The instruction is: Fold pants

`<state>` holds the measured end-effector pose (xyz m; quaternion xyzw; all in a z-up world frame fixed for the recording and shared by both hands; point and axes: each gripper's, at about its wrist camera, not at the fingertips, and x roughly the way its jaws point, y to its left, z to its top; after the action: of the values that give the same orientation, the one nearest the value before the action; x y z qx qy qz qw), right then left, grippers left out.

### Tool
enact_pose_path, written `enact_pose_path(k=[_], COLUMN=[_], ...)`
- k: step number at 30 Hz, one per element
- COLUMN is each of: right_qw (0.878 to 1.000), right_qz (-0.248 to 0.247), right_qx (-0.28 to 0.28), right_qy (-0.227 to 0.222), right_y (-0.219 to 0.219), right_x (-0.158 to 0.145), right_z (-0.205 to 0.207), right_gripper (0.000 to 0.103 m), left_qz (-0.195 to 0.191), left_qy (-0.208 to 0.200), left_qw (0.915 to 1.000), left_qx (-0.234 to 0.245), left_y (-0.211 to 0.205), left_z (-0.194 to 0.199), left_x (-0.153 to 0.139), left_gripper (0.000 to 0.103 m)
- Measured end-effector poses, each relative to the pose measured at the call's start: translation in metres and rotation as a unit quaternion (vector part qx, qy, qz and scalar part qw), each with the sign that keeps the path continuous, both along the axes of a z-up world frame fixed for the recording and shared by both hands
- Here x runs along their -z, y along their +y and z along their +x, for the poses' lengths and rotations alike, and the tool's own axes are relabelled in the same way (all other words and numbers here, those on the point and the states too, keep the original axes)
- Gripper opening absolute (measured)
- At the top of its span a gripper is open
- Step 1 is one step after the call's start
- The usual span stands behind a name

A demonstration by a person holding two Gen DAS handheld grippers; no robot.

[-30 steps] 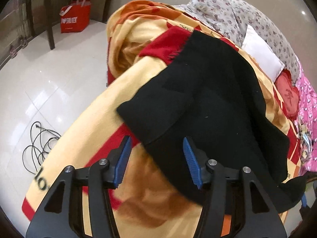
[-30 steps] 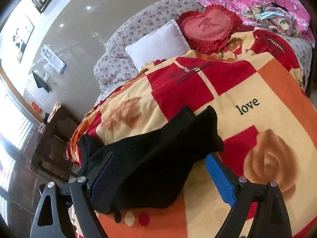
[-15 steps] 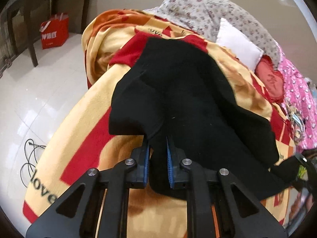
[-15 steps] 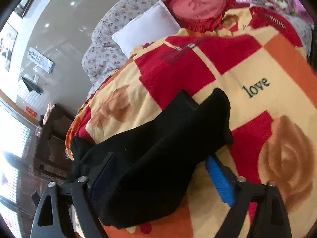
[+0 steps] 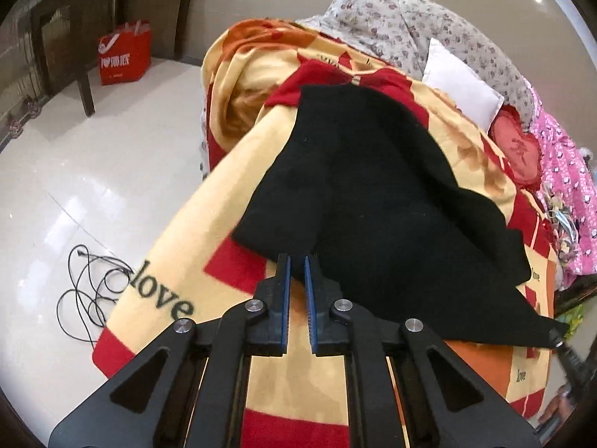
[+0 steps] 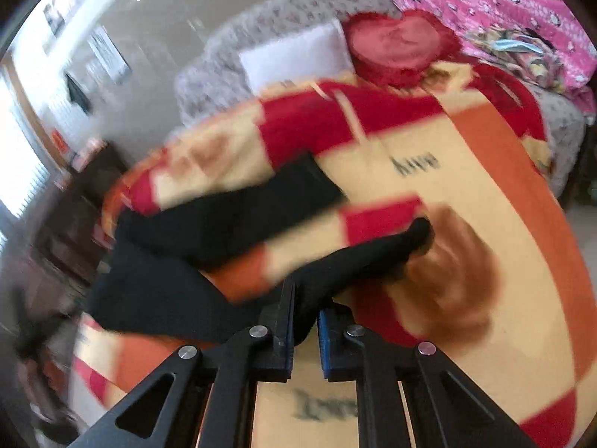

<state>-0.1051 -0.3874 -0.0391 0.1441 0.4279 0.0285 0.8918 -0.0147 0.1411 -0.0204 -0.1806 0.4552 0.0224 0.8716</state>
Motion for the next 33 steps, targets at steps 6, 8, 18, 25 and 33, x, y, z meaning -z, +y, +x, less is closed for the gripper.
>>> enact_pose_path(k=[6, 8, 18, 25, 33], right_qw=[0.997, 0.995, 0.999, 0.995, 0.983], right_qz=[-0.044, -0.075, -0.037, -0.034, -0.022], right_qx=[0.026, 0.046, -0.027, -0.093, -0.176], right_qy=[0.050, 0.034, -0.022, 0.034, -0.052], right_y=[-0.015, -0.018, 0.018, 0.061, 0.114], right_x=[0.015, -0.001, -0.024, 0.018, -0.031], right_z=[-0.006, -0.012, 0.013, 0.046, 0.082], right_gripper=[0.029, 0.032, 0.035, 0.035, 0.046], left_qz=[0.034, 0.040, 0.059, 0.067, 0.052], left_qy=[-0.017, -0.021, 0.001, 0.039, 0.037], left_qw=[0.9992, 0.9987, 0.9963, 0.9946, 0.9958], left_qx=[0.012, 0.022, 0.063, 0.070, 0.066], left_y=[-0.012, -0.017, -0.054, -0.066, -0.058], left_z=[-0.007, -0.006, 0.023, 0.039, 0.051], left_x=[-0.013, -0.019, -0.007, 0.022, 0.017], left_gripper=[0.006, 0.006, 0.008, 0.008, 0.011])
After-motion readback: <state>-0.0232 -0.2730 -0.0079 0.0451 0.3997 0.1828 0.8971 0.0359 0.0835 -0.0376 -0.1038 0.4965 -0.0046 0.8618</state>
